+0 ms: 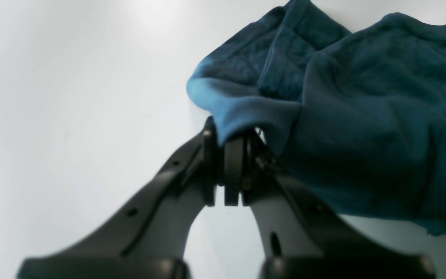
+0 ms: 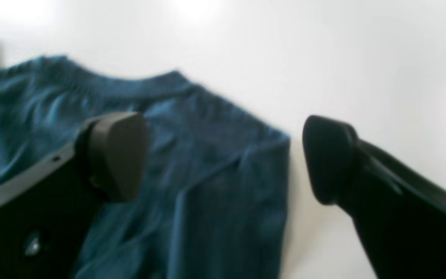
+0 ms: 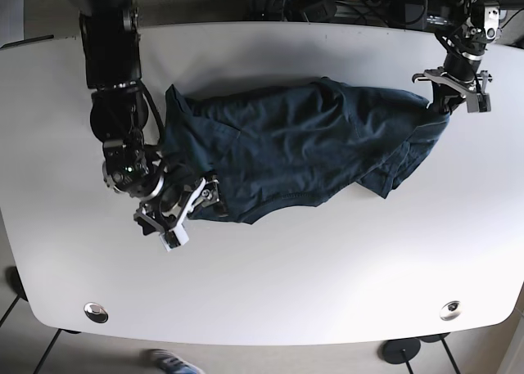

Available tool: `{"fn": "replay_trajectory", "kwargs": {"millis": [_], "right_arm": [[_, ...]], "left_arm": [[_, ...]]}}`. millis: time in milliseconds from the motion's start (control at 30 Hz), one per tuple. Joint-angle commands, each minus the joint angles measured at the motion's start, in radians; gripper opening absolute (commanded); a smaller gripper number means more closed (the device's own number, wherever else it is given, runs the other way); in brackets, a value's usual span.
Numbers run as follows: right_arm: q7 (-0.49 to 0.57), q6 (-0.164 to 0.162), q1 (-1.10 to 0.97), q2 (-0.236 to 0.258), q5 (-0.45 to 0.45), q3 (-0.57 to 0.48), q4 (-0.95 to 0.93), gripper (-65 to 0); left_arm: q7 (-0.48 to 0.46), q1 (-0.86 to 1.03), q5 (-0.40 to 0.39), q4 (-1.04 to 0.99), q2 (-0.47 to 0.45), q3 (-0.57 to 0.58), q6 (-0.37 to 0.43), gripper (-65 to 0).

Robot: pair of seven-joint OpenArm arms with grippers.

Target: Fold the T-shirt properly

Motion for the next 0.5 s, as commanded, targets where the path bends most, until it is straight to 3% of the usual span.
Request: {"fn": "replay_trajectory", "kwargs": {"millis": [33, 133, 333, 500], "right_arm": [[0.067, 0.047, 0.104, 0.002, 0.008, -0.049, -0.106, -4.3], [0.175, 0.094, 0.216, -0.003, 0.008, -0.128, -0.327, -4.3], [0.44, 0.206, 0.351, -0.044, 0.006, -0.172, -0.762, -4.3], [0.477, 0.217, 0.317, -0.058, 0.008, -0.275, -0.785, -4.4]], "left_arm": [[-0.022, 0.003, -0.004, 0.014, -0.016, -0.007, -0.003, -63.9], [-0.022, 0.003, -0.004, 0.016, -0.014, -0.007, -0.003, -63.9], [-0.022, 0.003, -0.008, 0.019, -0.014, -0.007, -0.003, -64.0], [-0.022, 0.001, -0.009, 0.019, -0.014, -0.007, -0.003, -64.0]]}}
